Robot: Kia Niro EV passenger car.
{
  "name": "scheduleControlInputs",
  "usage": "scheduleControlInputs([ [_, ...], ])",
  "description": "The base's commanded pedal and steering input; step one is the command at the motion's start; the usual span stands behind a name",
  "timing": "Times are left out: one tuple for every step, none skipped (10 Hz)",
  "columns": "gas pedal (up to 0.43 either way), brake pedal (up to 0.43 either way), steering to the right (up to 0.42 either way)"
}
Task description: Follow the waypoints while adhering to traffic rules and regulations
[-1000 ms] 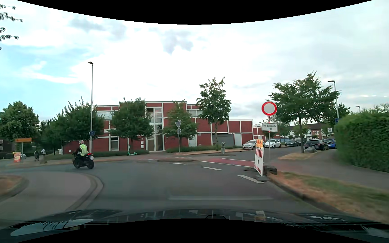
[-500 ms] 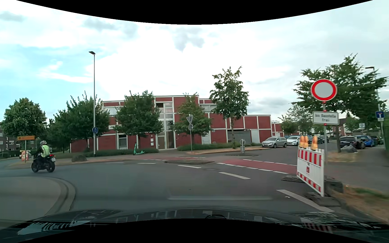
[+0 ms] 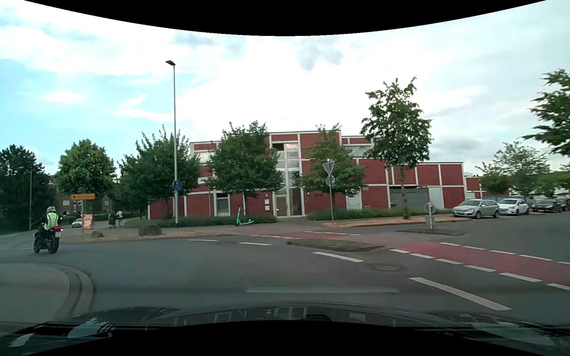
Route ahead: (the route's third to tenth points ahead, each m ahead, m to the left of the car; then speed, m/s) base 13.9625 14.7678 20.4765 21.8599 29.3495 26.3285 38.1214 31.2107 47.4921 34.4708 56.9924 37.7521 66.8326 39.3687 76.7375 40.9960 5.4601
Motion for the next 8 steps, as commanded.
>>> scheduleControlInputs([
  [0.138, 0.0, -0.319],
  [0.138, 0.0, -0.323],
  [0.138, 0.0, -0.328],
  [0.138, 0.0, -0.335],
  [0.138, 0.0, -0.34],
  [0.138, 0.0, -0.344],
  [0.138, 0.0, -0.345],
  [0.138, 0.0, -0.346],
])
